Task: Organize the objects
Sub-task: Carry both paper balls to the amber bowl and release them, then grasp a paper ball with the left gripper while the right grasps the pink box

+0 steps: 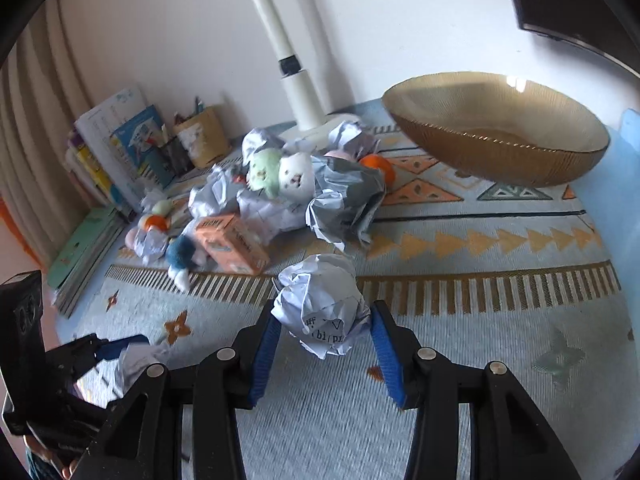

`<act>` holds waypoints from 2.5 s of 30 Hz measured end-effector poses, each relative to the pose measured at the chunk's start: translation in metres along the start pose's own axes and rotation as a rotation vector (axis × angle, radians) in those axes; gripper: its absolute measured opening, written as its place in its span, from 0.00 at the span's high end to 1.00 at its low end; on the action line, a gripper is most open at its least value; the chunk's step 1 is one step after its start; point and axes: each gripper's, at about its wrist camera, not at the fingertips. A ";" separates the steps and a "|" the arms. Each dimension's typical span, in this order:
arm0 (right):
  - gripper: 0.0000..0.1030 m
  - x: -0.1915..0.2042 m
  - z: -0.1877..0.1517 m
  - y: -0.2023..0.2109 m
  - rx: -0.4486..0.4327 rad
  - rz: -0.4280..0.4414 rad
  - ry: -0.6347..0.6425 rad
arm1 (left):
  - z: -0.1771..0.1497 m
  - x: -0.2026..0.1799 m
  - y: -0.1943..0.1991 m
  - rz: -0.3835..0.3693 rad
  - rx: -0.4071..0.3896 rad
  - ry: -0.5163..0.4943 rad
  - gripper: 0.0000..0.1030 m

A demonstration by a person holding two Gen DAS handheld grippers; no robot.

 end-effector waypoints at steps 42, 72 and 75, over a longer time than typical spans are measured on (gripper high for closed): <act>0.55 -0.138 0.122 0.090 -0.228 -0.288 -0.263 | 0.211 -0.153 -0.038 -0.221 -0.258 -0.033 0.44; 0.13 -0.003 0.017 0.000 -0.152 -0.100 -0.014 | 0.011 0.101 0.061 0.501 -0.364 0.393 0.01; 0.09 -0.005 0.020 -0.011 -0.108 -0.093 -0.010 | 0.008 0.097 0.040 0.454 -0.309 0.387 0.01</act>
Point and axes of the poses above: each gripper's, at about its wrist camera, not at the fingertips, and y roughly against the way its jaws point, x to its left, z to its top, and after that the axes turned 1 degree about x, right-handed
